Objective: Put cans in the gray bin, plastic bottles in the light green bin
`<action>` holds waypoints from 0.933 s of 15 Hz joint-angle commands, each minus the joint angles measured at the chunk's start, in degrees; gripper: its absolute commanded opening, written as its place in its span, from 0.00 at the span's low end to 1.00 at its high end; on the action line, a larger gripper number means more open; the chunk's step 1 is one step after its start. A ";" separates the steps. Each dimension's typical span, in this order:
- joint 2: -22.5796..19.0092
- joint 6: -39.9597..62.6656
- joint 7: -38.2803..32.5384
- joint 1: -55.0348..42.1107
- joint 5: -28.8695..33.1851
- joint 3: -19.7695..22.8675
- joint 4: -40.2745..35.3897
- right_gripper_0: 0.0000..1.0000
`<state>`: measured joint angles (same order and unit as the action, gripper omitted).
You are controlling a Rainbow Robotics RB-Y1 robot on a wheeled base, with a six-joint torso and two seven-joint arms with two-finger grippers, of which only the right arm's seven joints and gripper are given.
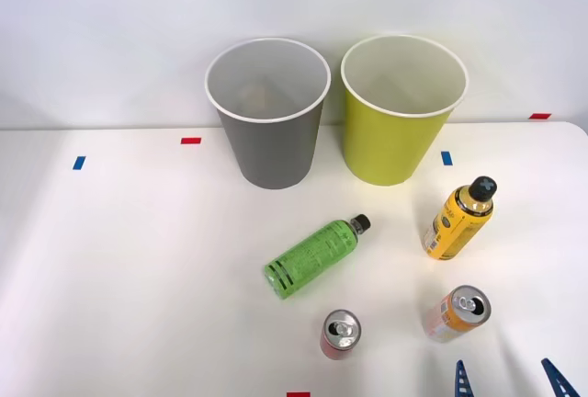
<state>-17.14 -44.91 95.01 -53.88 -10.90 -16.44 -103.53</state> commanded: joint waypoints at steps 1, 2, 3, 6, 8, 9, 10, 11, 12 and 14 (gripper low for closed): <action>0.00 0.00 0.00 0.00 0.00 0.00 0.00 1.00; 0.00 0.00 0.00 0.00 0.00 0.00 0.00 1.00; 0.00 0.00 0.00 0.00 0.00 0.00 0.00 1.00; 0.00 0.00 0.00 0.00 0.00 0.00 0.00 1.00; 0.00 0.00 0.00 0.00 0.00 0.00 0.00 1.00; 0.00 0.00 0.00 0.00 0.00 0.00 0.00 1.00; 0.00 0.00 0.00 0.00 0.00 0.00 0.00 1.00; 0.00 0.00 0.00 0.00 0.00 0.00 0.00 1.00; 0.00 0.00 0.00 0.00 0.00 0.00 0.00 1.00; 0.00 0.00 0.00 0.00 0.00 0.00 0.00 1.00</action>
<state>-17.14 -44.91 95.01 -53.88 -10.90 -16.44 -103.53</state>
